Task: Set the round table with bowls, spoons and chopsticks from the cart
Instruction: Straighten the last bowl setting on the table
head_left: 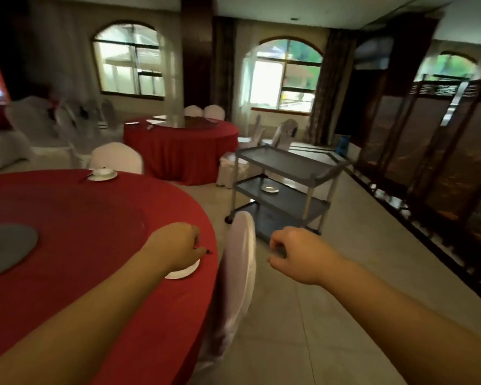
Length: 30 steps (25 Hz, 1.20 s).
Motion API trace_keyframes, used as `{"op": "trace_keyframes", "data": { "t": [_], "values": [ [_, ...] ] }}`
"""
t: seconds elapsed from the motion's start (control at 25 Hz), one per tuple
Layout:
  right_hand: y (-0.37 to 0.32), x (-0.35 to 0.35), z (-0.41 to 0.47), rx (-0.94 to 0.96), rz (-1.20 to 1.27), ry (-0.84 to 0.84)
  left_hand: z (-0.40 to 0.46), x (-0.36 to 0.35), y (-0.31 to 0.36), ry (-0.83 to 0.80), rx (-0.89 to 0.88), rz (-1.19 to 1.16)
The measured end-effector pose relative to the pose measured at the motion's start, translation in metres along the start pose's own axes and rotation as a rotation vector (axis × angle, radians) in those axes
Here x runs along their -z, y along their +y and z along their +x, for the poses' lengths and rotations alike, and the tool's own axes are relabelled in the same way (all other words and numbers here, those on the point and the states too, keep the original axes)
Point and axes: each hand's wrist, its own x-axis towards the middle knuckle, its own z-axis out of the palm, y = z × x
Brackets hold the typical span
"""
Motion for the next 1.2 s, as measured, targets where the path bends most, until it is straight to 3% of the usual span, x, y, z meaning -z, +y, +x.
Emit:
{"op": "trace_keyframes", "data": {
  "t": [0.32,0.6,0.88,1.0,1.2],
  "values": [
    [0.061,0.002,0.209,0.406,0.110,-0.128,0.097,-0.014,-0.001,0.042,0.441,-0.025],
    [0.060,-0.068,0.382,0.704,0.064,-0.202,0.187,-0.079,-0.057,0.041,0.754,-0.056],
    [0.033,-0.111,0.491,0.947,0.129,-0.312,0.208,-0.102,-0.076,0.011,1.153,-0.159],
    [0.024,-0.139,0.520,1.026,0.169,-0.413,0.205,-0.117,-0.067,0.073,1.340,-0.214],
    [0.025,-0.195,0.560,1.008,0.345,-0.616,0.199,-0.166,-0.024,0.309,1.712,-0.403]
  ]
}}
